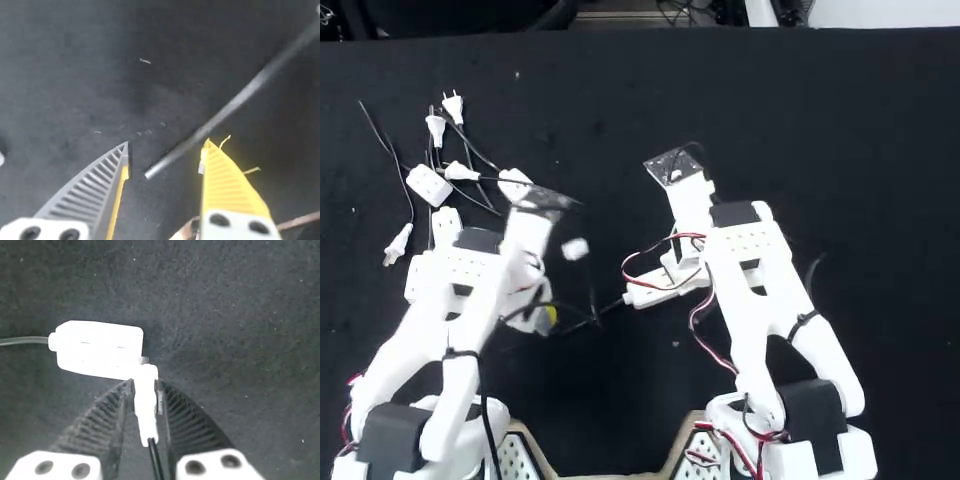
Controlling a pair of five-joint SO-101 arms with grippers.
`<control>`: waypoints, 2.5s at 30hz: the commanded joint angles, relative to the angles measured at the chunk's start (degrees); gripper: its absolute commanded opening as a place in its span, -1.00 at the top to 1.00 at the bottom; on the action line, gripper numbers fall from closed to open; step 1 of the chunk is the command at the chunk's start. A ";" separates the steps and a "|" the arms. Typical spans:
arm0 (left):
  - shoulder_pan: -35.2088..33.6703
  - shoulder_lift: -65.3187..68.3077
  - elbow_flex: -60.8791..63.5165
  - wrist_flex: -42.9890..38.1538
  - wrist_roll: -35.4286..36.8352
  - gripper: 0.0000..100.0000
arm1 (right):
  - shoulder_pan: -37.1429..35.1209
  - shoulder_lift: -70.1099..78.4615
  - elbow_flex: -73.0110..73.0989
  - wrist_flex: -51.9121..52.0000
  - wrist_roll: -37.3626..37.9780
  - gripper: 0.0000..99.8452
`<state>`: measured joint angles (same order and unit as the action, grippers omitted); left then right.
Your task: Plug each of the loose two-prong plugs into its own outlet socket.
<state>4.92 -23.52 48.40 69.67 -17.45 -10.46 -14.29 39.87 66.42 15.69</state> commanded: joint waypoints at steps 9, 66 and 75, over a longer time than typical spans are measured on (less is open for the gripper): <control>3.30 0.44 7.08 -11.78 -9.58 0.53 | -0.70 -0.31 -2.51 -1.23 0.35 0.98; -2.42 0.44 11.21 -31.91 16.18 0.53 | 7.03 19.38 -27.12 18.02 -1.23 0.98; -2.42 0.44 11.12 -31.91 16.18 0.53 | 2.90 2.59 -16.13 14.95 -1.76 0.98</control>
<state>1.93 -22.90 60.09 38.29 -1.98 -5.19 -5.32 21.49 83.82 14.55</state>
